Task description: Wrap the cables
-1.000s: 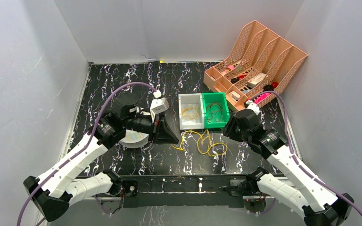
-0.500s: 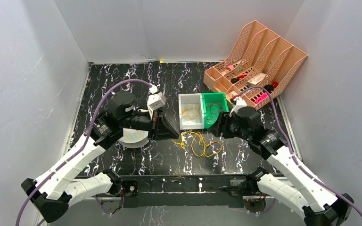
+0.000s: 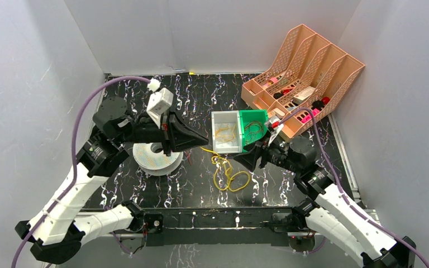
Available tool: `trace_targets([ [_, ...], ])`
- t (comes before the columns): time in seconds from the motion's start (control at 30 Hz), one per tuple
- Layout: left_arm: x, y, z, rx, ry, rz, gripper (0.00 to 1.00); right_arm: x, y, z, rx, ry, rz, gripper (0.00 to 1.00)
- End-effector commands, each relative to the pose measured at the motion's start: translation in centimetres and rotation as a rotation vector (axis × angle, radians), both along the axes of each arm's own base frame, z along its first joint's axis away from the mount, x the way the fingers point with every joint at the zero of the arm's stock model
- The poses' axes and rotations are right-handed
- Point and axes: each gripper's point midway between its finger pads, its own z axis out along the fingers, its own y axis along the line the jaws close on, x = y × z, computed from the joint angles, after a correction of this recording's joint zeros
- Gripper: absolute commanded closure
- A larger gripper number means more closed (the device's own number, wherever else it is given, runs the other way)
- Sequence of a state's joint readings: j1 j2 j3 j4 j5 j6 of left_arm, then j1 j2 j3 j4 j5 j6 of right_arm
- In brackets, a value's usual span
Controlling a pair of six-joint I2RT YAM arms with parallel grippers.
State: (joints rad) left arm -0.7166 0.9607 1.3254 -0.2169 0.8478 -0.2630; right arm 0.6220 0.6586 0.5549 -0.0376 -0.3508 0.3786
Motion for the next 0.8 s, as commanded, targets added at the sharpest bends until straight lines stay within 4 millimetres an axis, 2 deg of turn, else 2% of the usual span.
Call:
trace_targets([
  [0.0, -0.6, 0.3, 4.0, -0.073, -0.057, -0.004, 1.00, -1.0, 1.9, 4.7, 0.148, -0.275, 0.157, 0.23],
  [0.13, -0.6, 0.4, 5.9, -0.102, -0.079, 0.004, 1.00, -2.2, 3.1, 3.7, 0.181, -0.295, 0.284, 0.23],
  [0.3, -0.3, 0.3, 7.5, -0.133, -0.094, 0.018, 1.00, -3.5, 4.5, 3.9, 0.241, -0.321, 0.406, 0.23],
  [0.47, 0.0, 0.6, 9.1, -0.164, -0.106, 0.052, 1.00, -4.6, 7.3, 3.0, 0.224, -0.328, 0.486, 0.22],
  [0.6, 0.3, 0.9, 10.1, -0.186, -0.118, 0.090, 1.00, -4.4, 9.2, 2.3, 0.198, -0.348, 0.497, 0.20],
  [0.77, 0.3, 1.3, 11.5, -0.217, -0.130, 0.119, 1.00, -3.4, 10.6, 1.2, 0.187, -0.359, 0.470, 0.18],
])
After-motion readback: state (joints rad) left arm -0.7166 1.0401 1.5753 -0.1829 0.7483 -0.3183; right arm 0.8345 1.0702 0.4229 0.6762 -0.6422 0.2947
